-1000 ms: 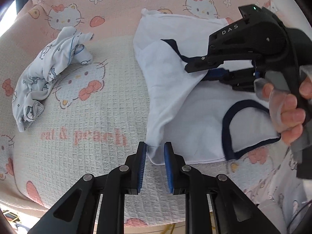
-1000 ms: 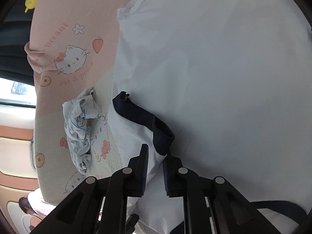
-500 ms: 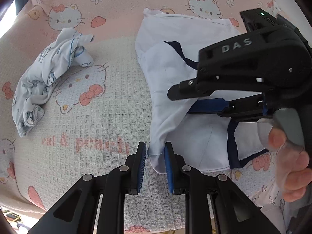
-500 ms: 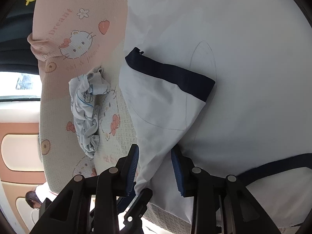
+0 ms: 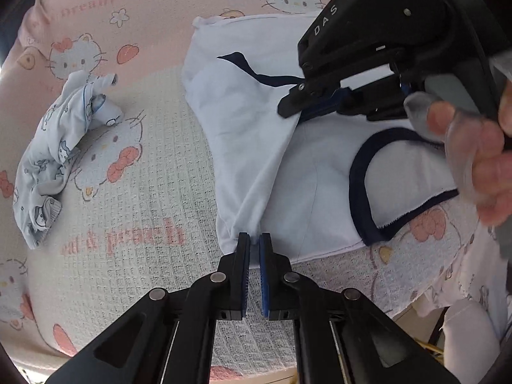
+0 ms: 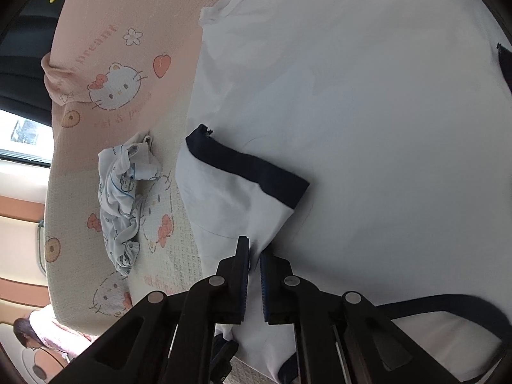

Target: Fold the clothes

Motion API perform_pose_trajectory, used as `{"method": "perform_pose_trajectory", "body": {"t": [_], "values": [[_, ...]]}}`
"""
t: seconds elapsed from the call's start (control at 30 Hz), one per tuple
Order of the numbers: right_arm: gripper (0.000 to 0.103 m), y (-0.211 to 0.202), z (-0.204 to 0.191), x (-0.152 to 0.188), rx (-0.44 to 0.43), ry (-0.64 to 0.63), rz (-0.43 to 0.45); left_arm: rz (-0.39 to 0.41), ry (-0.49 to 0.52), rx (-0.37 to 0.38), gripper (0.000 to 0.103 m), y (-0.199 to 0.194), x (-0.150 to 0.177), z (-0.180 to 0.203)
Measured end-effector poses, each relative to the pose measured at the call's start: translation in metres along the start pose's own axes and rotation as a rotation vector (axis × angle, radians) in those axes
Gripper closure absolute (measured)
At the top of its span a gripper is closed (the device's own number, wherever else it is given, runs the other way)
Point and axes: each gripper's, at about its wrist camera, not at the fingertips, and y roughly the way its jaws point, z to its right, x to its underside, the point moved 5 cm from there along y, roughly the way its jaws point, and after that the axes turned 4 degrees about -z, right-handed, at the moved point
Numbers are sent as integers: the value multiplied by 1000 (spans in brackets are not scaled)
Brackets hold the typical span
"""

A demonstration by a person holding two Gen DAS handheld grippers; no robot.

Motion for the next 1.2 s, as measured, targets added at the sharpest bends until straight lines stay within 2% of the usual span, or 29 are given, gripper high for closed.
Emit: {"method": "perform_pose_trajectory", "body": {"t": [0.07, 0.17, 0.3, 0.53, 0.57, 0.63, 0.67, 0.7, 0.87, 0.97, 1.03, 1.1, 1.2], "values": [[98, -2, 6, -4, -4, 17, 2, -9, 24, -17, 98, 1, 0, 2], [98, -3, 12, -6, -27, 42, 5, -22, 24, -2, 98, -3, -2, 2], [98, -3, 16, -3, -73, 68, -17, 0, -72, 86, 98, -12, -6, -14], [95, -5, 13, 12, -197, 147, -55, -50, -173, 82, 97, -8, -10, -37], [93, -5, 10, 15, -215, 152, -65, -56, -178, 82, 97, -6, -11, -37], [71, -3, 4, 22, -252, 157, -88, -67, -189, 83, 97, -3, -12, -37], [67, -2, 0, 26, -262, 155, -99, -71, -197, 95, 97, -1, -13, -37], [63, -1, -3, 30, -265, 149, -109, -71, -214, 113, 97, 0, -13, -37], [63, 11, -8, 42, -245, 138, -145, -83, -298, 199, 97, 15, -9, -38], [63, 20, -3, 50, -262, 177, -163, -15, -260, 183, 95, 11, -4, -34], [63, 21, -1, 52, -283, 195, -154, 17, -207, 138, 86, 9, 1, -28], [63, 21, -1, 52, -287, 198, -156, 49, -157, 91, 84, 7, 6, -22], [63, 22, -1, 52, -287, 195, -162, 92, -176, 74, 83, 2, 12, -17]]}}
